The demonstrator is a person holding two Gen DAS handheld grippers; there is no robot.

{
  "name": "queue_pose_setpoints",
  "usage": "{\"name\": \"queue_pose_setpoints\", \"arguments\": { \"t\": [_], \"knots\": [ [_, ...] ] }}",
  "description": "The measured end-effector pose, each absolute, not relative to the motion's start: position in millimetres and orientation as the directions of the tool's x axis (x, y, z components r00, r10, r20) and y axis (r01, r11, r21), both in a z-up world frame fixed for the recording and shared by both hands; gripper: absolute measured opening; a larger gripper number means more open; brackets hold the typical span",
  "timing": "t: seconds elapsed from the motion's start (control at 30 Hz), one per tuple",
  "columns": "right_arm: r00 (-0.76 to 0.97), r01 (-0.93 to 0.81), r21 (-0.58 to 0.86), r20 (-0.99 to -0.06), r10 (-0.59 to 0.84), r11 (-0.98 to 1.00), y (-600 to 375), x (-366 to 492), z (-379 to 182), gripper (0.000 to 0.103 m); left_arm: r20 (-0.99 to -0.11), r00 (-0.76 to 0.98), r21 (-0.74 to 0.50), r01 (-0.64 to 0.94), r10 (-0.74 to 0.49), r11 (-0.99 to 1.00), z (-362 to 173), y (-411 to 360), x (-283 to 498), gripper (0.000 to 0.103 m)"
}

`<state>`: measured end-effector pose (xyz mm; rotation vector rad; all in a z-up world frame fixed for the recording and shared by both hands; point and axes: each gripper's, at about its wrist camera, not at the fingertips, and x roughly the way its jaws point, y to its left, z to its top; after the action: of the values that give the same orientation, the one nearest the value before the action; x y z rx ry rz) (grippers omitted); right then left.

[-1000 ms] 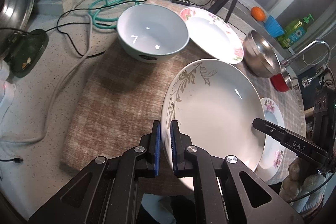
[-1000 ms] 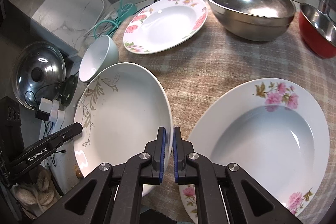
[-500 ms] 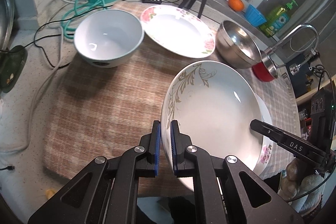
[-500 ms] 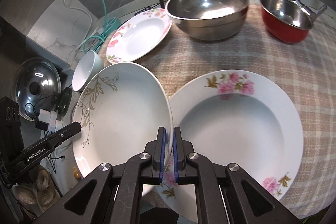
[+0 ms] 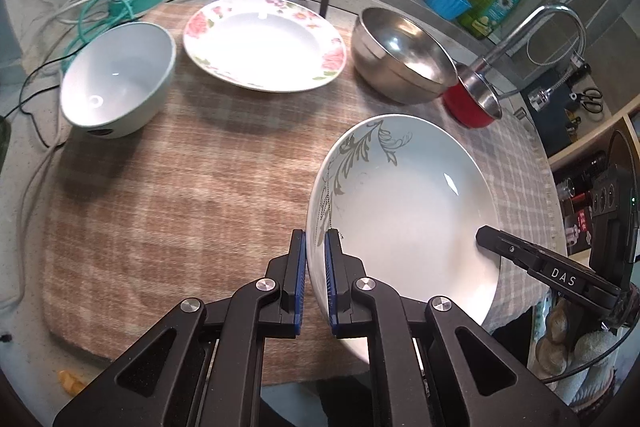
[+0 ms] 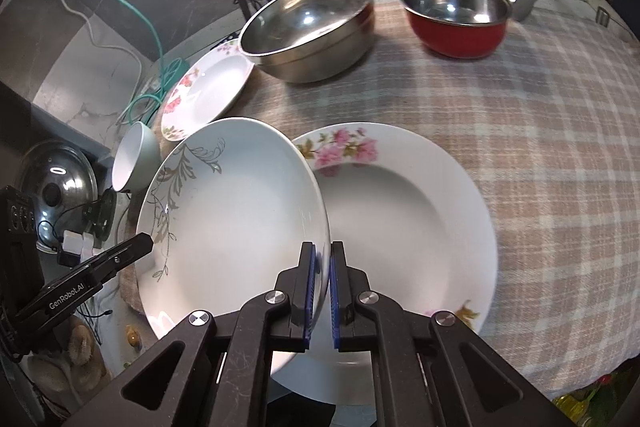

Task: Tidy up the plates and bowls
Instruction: 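Lift the gold-leaf plate and lower it onto the pink-flower deep plate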

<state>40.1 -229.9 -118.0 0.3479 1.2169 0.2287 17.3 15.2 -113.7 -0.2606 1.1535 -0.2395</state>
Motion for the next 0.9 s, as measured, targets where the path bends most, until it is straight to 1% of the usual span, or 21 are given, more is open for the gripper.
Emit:
{"name": "queue_pose_setpoints", "arguments": {
  "t": [0.43,0.9],
  "knots": [
    [0.342,0.098,0.362,-0.887,0.310,0.927,-269,27,-126,0.007,-0.874,0.340,-0.324,0.122,-0.346,0.938,-123,-25,20,0.007],
    [0.340,0.142,0.341,-0.899,0.278,0.929,-294,18,-138,0.007,-0.886,0.301,-0.320,0.150,-0.351,0.936,-134,-52,24,0.007]
  ]
}}
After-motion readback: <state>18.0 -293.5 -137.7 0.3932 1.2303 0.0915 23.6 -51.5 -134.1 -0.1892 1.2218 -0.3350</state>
